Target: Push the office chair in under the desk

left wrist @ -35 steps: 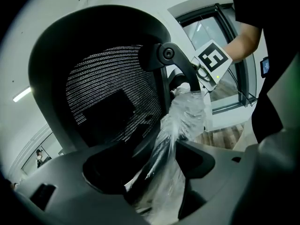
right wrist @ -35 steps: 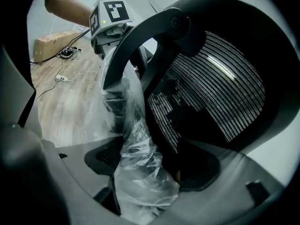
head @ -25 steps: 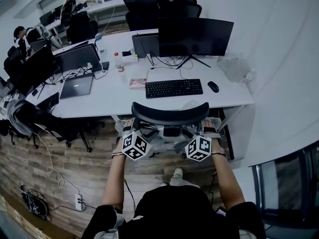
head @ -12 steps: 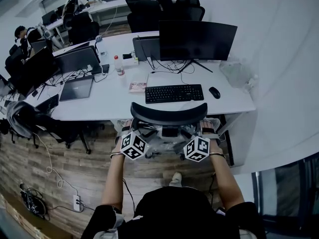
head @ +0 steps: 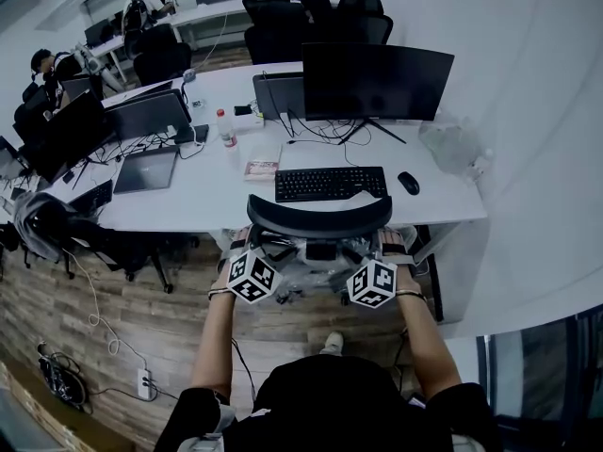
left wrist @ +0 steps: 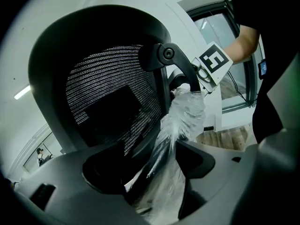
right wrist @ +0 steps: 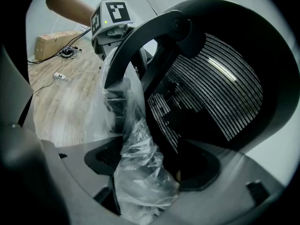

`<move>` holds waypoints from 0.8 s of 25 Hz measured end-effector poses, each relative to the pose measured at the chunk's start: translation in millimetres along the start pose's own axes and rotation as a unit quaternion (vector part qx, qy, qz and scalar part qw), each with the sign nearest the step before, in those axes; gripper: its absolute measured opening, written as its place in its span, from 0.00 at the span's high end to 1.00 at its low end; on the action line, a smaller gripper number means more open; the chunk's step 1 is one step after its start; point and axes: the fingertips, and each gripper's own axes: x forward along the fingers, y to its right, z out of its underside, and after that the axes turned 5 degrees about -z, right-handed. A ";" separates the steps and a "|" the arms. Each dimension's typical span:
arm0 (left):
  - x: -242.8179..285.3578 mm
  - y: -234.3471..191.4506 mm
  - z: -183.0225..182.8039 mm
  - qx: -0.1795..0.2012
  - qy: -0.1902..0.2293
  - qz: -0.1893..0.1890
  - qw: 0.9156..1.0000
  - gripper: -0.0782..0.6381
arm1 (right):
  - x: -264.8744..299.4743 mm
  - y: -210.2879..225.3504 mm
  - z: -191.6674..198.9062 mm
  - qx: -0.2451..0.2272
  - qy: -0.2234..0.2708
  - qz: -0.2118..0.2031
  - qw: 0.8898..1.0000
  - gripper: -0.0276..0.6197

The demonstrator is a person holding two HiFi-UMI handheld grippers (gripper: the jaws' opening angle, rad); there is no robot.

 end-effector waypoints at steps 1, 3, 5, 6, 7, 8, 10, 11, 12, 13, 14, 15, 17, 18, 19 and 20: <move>2.2 -0.7 -0.7 0.000 0.000 0.000 1.000 0.40 | 1.3 1.9 1.2 0.000 0.000 0.001 1.000 0.43; 5.4 -2.4 -1.8 0.000 -0.001 -0.002 1.000 0.40 | 3.9 5.4 2.3 0.000 0.001 0.003 1.000 0.43; 8.2 -3.9 -3.0 -0.001 -0.001 -0.005 1.000 0.40 | 6.1 8.6 3.7 0.000 0.000 0.002 1.000 0.42; 9.9 -4.4 -3.4 -0.001 -0.001 -0.006 1.000 0.40 | 7.3 10.1 4.8 0.000 0.000 0.002 1.000 0.42; 11.6 -4.8 -3.6 -0.001 -0.001 -0.007 1.000 0.40 | 8.7 11.2 5.9 -0.001 0.000 0.002 1.000 0.43; 13.0 -5.1 -3.6 -0.001 -0.001 -0.008 1.000 0.40 | 9.9 12.0 6.8 0.000 0.000 0.002 1.000 0.42; 15.5 -5.8 -4.1 -0.001 -0.001 -0.009 1.000 0.40 | 11.7 13.7 8.0 0.000 0.002 0.003 1.000 0.42; 17.1 -6.3 -4.6 0.000 -0.001 -0.009 1.000 0.40 | 12.6 15.0 9.0 0.000 0.002 0.004 1.000 0.42; 18.8 -7.2 -5.1 0.000 -0.001 -0.010 1.000 0.40 | 13.8 16.5 10.0 0.000 0.003 0.004 1.000 0.42; 20.7 -8.2 -5.4 -0.001 -0.001 -0.010 1.000 0.40 | 15.3 18.2 10.8 -0.001 0.003 0.004 1.000 0.42; 22.7 -9.3 -5.6 -0.001 -0.002 -0.011 1.000 0.40 | 17.0 20.0 11.4 -0.001 0.002 0.004 1.000 0.42; 24.6 -10.2 -5.7 -0.001 -0.002 -0.012 1.000 0.40 | 18.6 21.6 12.1 -0.001 0.002 0.004 1.000 0.42; 28.3 -11.9 -6.3 -0.002 -0.003 -0.013 1.000 0.40 | 21.4 24.6 13.8 0.000 0.002 0.004 1.000 0.42; 30.1 -12.8 -6.9 -0.001 -0.002 -0.013 1.000 0.40 | 22.5 26.2 14.7 0.000 0.002 0.005 1.000 0.42; 31.8 -13.8 -7.7 -0.001 -0.002 -0.013 1.000 0.40 | 23.5 28.0 15.6 0.000 0.001 0.005 1.000 0.42; 33.4 -14.8 -8.3 -0.001 -0.002 -0.014 1.000 0.40 | 24.6 29.8 16.2 0.000 0.001 0.005 1.000 0.42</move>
